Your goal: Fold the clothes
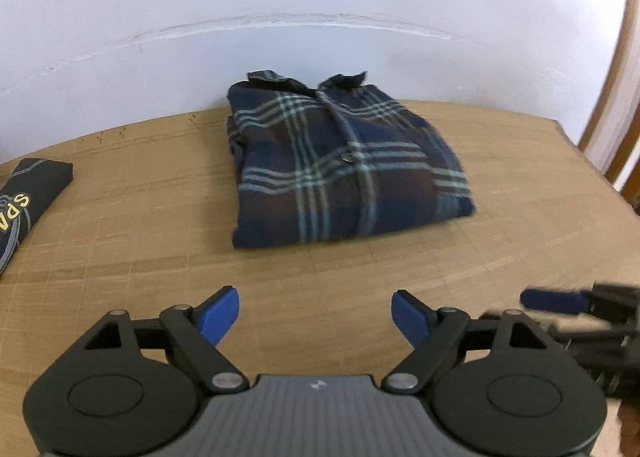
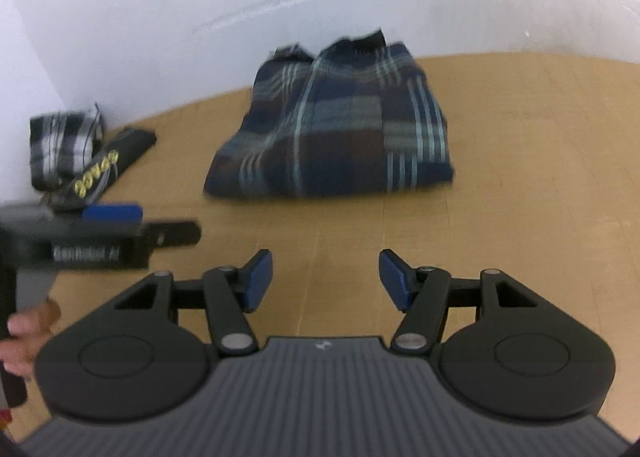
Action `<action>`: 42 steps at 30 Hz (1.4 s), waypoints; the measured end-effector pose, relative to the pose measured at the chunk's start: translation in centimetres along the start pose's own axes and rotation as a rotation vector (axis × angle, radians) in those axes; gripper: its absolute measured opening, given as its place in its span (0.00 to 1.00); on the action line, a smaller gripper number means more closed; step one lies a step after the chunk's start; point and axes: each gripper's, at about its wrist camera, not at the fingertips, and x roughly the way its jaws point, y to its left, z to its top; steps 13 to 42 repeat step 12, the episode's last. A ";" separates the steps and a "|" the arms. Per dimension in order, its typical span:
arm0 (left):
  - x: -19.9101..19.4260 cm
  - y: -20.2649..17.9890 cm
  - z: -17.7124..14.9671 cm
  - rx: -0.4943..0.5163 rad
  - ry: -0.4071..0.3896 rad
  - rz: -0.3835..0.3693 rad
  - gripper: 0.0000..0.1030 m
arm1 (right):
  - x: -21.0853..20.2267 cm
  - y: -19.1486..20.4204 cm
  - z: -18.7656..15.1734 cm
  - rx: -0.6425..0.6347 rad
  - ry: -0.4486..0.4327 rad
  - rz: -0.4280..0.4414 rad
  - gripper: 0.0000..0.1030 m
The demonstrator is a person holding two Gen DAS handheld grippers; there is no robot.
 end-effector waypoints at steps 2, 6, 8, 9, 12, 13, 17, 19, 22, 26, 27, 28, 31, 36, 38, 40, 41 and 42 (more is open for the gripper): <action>-1.4 -0.4 -1.0 -0.013 0.003 -0.038 0.95 | -1.5 0.9 -1.7 0.014 0.015 -0.012 0.60; -4.0 -1.1 -4.3 -0.034 0.016 -0.090 0.97 | -3.7 1.8 -4.5 0.068 0.046 -0.020 0.60; -5.0 -1.2 -5.9 -0.026 0.018 -0.093 0.96 | -4.8 2.3 -5.8 0.081 0.049 -0.047 0.60; -5.6 -1.2 -6.6 -0.018 0.024 -0.088 0.96 | -5.3 2.5 -6.2 0.091 0.048 -0.056 0.60; -6.9 -0.8 -8.0 -0.003 0.040 -0.089 0.96 | -6.6 3.2 -7.4 0.129 0.043 -0.068 0.60; -6.9 -0.8 -8.0 -0.003 0.040 -0.089 0.96 | -6.6 3.2 -7.4 0.129 0.043 -0.068 0.60; -6.9 -0.8 -8.0 -0.003 0.040 -0.089 0.96 | -6.6 3.2 -7.4 0.129 0.043 -0.068 0.60; -6.9 -0.8 -8.0 -0.003 0.040 -0.089 0.96 | -6.6 3.2 -7.4 0.129 0.043 -0.068 0.60; -6.9 -0.8 -8.0 -0.003 0.040 -0.089 0.96 | -6.6 3.2 -7.4 0.129 0.043 -0.068 0.60; -6.9 -0.8 -8.0 -0.003 0.040 -0.089 0.96 | -6.6 3.2 -7.4 0.129 0.043 -0.068 0.60; -6.9 -0.8 -8.0 -0.003 0.040 -0.089 0.96 | -6.6 3.2 -7.4 0.129 0.043 -0.068 0.60; -6.9 -0.8 -8.0 -0.003 0.040 -0.089 0.96 | -6.6 3.2 -7.4 0.129 0.043 -0.068 0.60; -6.9 -0.8 -8.0 -0.003 0.040 -0.089 0.96 | -6.6 3.2 -7.4 0.129 0.043 -0.068 0.60; -6.9 -0.8 -8.0 -0.003 0.040 -0.089 0.96 | -6.6 3.2 -7.4 0.129 0.043 -0.068 0.60; -6.9 -0.8 -8.0 -0.003 0.040 -0.089 0.96 | -6.6 3.2 -7.4 0.129 0.043 -0.068 0.60; -6.9 -0.8 -8.0 -0.003 0.040 -0.089 0.96 | -6.6 3.2 -7.4 0.129 0.043 -0.068 0.60; -6.9 -0.8 -8.0 -0.003 0.040 -0.089 0.96 | -6.6 3.2 -7.4 0.129 0.043 -0.068 0.60; -6.9 -0.8 -8.0 -0.003 0.040 -0.089 0.96 | -6.6 3.2 -7.4 0.129 0.043 -0.068 0.60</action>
